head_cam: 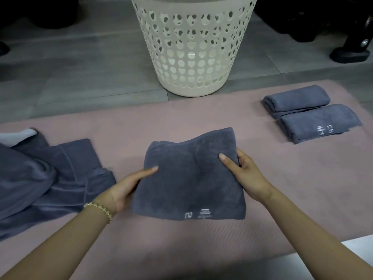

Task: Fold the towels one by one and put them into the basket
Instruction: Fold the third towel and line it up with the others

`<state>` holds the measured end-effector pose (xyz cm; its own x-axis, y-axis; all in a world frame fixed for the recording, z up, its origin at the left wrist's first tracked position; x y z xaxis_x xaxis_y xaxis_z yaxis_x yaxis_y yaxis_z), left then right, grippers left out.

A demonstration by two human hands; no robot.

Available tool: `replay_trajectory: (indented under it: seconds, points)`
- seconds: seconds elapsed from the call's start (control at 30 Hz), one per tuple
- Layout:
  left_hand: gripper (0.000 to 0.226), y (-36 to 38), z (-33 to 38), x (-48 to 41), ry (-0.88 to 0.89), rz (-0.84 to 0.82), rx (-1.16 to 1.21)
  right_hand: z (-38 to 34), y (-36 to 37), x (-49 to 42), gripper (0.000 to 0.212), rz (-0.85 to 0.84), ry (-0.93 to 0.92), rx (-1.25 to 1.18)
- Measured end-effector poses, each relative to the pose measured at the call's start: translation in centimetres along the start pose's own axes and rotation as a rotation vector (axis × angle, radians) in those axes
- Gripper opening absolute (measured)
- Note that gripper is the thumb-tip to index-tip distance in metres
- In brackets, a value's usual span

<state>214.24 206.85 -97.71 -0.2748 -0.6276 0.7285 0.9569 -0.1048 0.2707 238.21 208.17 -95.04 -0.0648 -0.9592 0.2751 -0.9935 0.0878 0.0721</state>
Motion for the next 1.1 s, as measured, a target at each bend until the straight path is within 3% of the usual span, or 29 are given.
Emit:
replay_trajectory:
  seconds: [0.1, 0.2, 0.27, 0.37, 0.4, 0.47, 0.53, 0.6, 0.83, 0.97, 1.0, 1.1]
  points:
    - [0.077, -1.7, -1.9, -1.3, 0.092, 0.020, -0.101, 3.1, -2.1, -0.9, 0.026, 0.152, 0.017, 0.079]
    - [0.094, -5.1, -4.6, -3.1, 0.164, 0.226, -0.369, 8.9, -4.9, -0.7, 0.036, 0.348, 0.095, 0.451]
    - [0.087, -7.0, -5.4, -3.3, 0.279, 0.394, -0.545, 10.8, -5.4, 0.9, 0.045, 0.407, 0.076, 0.670]
    - [0.063, -5.1, -4.4, -1.7, 0.763, 0.473, -1.009, 9.2, -2.3, 3.7, 0.048, 0.290, -0.348, 0.956]
    - [0.061, -2.9, -4.5, -1.1, 0.918, 0.417, -1.188, 9.1, -1.1, 4.5, 0.050, 0.208, -0.473, 1.011]
    - [0.063, 0.6, -6.8, -1.2, 1.066, 0.220, -1.481, 10.6, 0.6, 5.5, 0.050, 0.002, -0.557, 1.089]
    - [0.074, 2.2, -9.8, -2.4, 1.030, 0.096, -1.738, 12.9, 1.3, 5.7, 0.053, -0.179, -0.530, 1.176]
    - [0.088, 1.9, -11.5, -3.8, 0.903, 0.111, -1.874, 14.5, 1.3, 5.7, 0.062, -0.266, -0.534, 1.292]
    - [0.127, 2.2, -11.6, -5.5, 0.792, 0.130, -1.884, 15.0, 1.6, 5.4, 0.082, -0.371, -0.549, 1.398]
    - [0.078, 4.0, -9.9, -4.5, 0.744, 0.081, -1.909, 14.2, 1.8, 5.3, 0.084, -0.325, -0.654, 1.443]
    - [0.067, 3.9, -9.7, -4.4, 0.684, 0.003, -1.898, 13.6, 2.0, 5.3, 0.081, -0.322, -0.667, 1.430]
    - [0.050, 4.2, -7.4, -3.5, 0.541, -0.187, -1.593, 11.1, 2.2, 4.8, 0.065, -0.329, -0.578, 1.262]
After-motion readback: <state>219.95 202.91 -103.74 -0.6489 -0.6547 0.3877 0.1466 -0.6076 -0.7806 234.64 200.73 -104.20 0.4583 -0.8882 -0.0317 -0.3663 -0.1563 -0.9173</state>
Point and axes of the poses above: each hand's wrist, its own x-axis away from the middle knuckle, its own y-axis out of the palm, z = x × y, the point moved 9 cm from there along -x, towards the middle knuckle, and after that the axes turned 8 degrees about z, right-handed, at the moved point
